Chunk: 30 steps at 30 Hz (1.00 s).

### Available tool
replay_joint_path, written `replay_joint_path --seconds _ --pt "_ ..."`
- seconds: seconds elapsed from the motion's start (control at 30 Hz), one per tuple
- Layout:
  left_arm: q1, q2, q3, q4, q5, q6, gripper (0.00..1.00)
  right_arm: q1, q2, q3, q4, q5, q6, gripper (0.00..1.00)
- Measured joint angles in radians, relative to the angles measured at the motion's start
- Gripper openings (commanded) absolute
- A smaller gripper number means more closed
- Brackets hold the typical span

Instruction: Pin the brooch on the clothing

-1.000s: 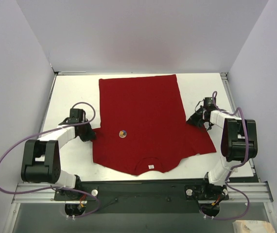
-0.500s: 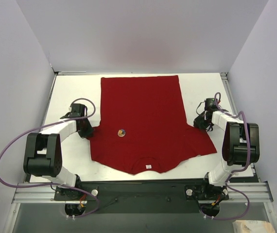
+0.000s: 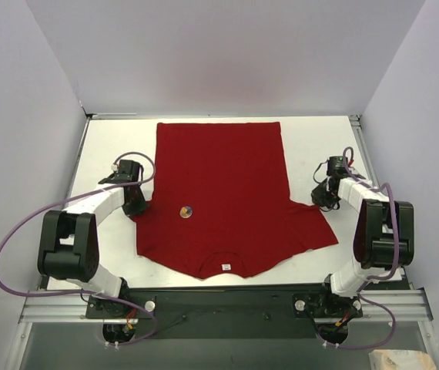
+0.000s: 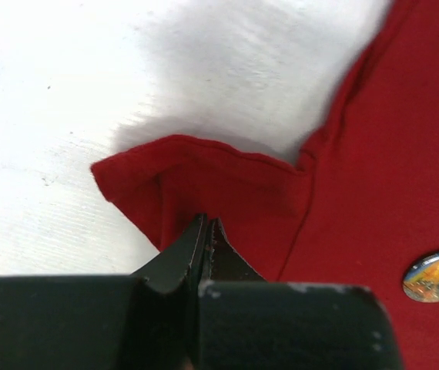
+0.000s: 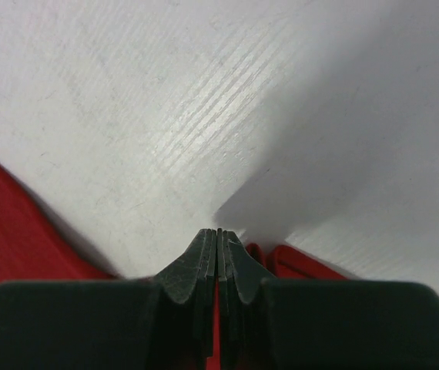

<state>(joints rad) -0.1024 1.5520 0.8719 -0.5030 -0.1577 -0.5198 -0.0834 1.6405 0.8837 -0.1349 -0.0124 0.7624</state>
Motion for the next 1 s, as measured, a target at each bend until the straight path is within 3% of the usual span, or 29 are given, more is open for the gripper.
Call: replay_joint_path --seconds 0.13,0.37,0.43,0.5,0.57,0.6,0.67,0.73,0.83,1.0 --pt "-0.056 -0.024 0.042 -0.019 -0.028 0.026 0.0 0.016 -0.056 0.0 -0.005 0.013 -0.015 0.0" --pt "-0.122 -0.164 0.088 -0.024 -0.051 0.054 0.16 0.101 -0.215 0.001 -0.005 0.066 -0.064 0.0" --pt "-0.129 -0.217 0.09 -0.023 -0.052 0.061 0.26 0.139 -0.277 0.002 -0.005 0.088 -0.085 0.0" --pt "-0.134 -0.274 0.09 -0.016 -0.048 0.072 0.51 0.173 -0.335 0.003 -0.004 0.104 -0.105 0.0" --pt "-0.138 -0.316 0.09 -0.006 -0.039 0.083 0.64 0.199 -0.386 0.004 -0.002 0.108 -0.122 0.01" --pt "-0.139 -0.344 0.089 0.002 -0.028 0.088 0.74 0.209 -0.414 0.004 0.003 0.106 -0.134 0.04" --pt "-0.14 -0.4 0.081 0.028 -0.002 0.096 0.83 0.22 -0.475 0.003 0.02 0.097 -0.149 0.09" --pt "-0.14 -0.455 0.066 0.064 0.026 0.099 0.9 0.223 -0.534 0.0 0.045 0.077 -0.162 0.22" --pt "-0.14 -0.528 0.031 0.121 0.085 0.104 0.96 0.225 -0.644 -0.037 0.114 0.043 -0.177 0.37" --pt "-0.14 -0.622 -0.033 0.226 0.177 0.098 0.97 0.228 -0.805 -0.093 0.185 -0.005 -0.191 0.67"
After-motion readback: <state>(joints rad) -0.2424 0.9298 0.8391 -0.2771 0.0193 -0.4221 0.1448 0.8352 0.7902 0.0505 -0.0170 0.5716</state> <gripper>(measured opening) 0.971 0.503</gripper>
